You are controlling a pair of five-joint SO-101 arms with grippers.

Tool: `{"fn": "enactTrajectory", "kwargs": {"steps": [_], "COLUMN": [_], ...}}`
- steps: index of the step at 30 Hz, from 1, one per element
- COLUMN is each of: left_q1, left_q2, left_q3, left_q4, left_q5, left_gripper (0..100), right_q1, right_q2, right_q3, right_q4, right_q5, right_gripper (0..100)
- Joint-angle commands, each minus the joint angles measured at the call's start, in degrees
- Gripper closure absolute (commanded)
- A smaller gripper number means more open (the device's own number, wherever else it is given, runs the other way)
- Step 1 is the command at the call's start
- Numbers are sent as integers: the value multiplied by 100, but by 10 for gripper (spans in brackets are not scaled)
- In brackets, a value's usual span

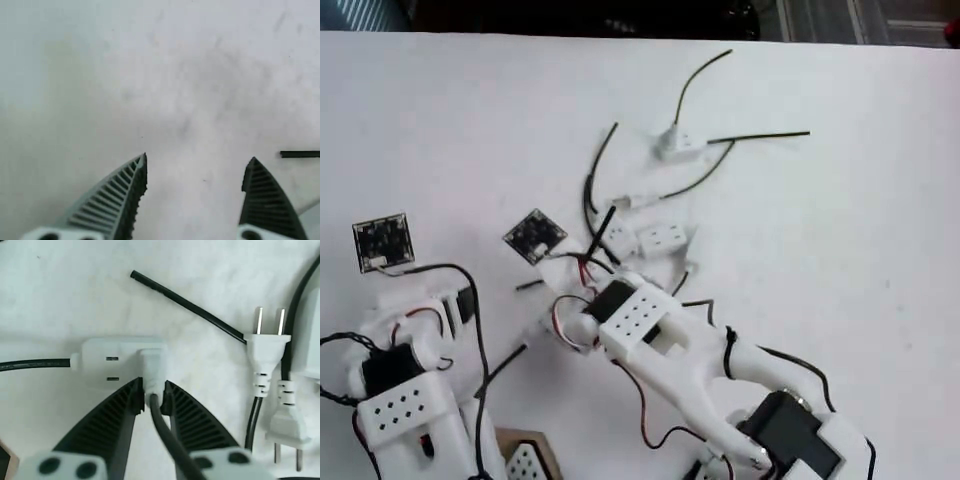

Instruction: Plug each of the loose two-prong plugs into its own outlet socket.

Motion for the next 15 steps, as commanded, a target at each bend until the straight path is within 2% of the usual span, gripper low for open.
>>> {"fn": "enactTrajectory", "kwargs": {"steps": [1, 5, 9, 15], "left_q1": [-40, -40, -40, -40], "left_q2": [-75, -75, -75, -75], "left_q3": [-18, -18, -18, -18], "left_q4": [-88, -88, -97, -97], "left_q5": [0, 0, 0, 0], "left_gripper": [699, 699, 699, 699], "right_q1": [-110, -136, -57, 681], "right_q2": [391, 338, -321, -1437], "right_q3": [-132, -185, -185, -158], "right_q4": [-57, -31, 251, 400], "right_q5": [0, 0, 0, 0], "right_gripper": [982, 982, 982, 982]}}
